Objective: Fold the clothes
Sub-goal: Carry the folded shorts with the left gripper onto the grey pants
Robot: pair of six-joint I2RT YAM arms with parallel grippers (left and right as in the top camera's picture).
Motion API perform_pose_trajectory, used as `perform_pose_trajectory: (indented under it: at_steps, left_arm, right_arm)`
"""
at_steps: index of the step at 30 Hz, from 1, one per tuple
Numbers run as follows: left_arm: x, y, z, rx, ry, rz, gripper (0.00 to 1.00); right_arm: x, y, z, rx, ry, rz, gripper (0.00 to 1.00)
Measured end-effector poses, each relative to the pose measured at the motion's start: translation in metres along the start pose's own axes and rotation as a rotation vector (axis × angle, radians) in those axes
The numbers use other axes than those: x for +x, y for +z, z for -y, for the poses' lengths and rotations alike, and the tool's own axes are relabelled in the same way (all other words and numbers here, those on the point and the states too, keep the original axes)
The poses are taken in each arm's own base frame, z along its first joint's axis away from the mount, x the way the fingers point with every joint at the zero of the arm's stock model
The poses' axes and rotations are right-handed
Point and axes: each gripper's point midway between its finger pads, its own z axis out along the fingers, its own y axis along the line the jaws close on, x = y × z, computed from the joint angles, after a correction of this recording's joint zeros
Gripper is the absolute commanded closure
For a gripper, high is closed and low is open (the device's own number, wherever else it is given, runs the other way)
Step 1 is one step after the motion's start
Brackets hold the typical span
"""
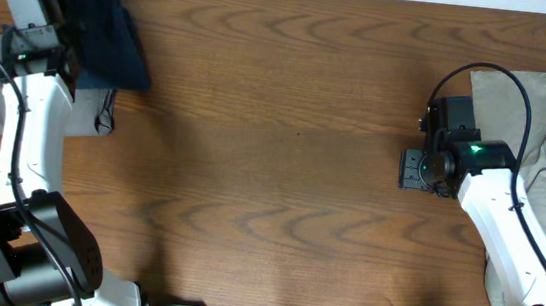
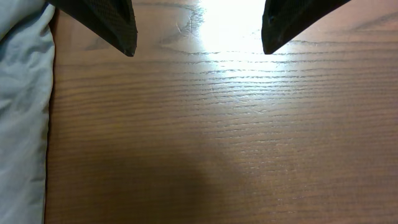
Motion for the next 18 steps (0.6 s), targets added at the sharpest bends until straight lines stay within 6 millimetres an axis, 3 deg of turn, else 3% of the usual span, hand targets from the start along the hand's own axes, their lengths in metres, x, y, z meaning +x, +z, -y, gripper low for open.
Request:
perform_pose_trajectory:
  at_steps: [1, 3, 6, 9, 13, 18]
  left_arm:
    - [0.003, 0.001, -0.003, -0.002, -0.020, -0.010, 0.89]
    - [0.012, 0.006, -0.014, -0.010, -0.075, -0.039, 0.46]
    - [0.030, 0.020, -0.036, -0.050, -0.213, -0.099, 0.04]
    - [0.061, 0.039, -0.055, -0.057, -0.357, -0.194, 0.02]
    - [0.094, 0.060, -0.064, 0.019, -0.533, -0.298, 0.02]
    - [0.091, 0.062, -0.052, 0.156, -0.634, -0.309, 0.02]
  right_arm:
    - [0.000, 0.000, 0.000, 0.000, 0.000, 0.000, 0.37]
    - [0.000, 0.000, 0.000, 0.000, 0.000, 0.000, 0.37]
    - [0.001, 0.000, 0.000, 0.001, 0.000, -0.004, 0.37]
    - [0.001, 0.000, 0.000, 0.001, -0.001, -0.005, 0.37]
    - [0.001, 0.000, 0.000, 0.001, -0.001, -0.005, 0.36]
    - [0.000, 0.000, 0.000, 0.000, 0.001, -0.002, 0.28]
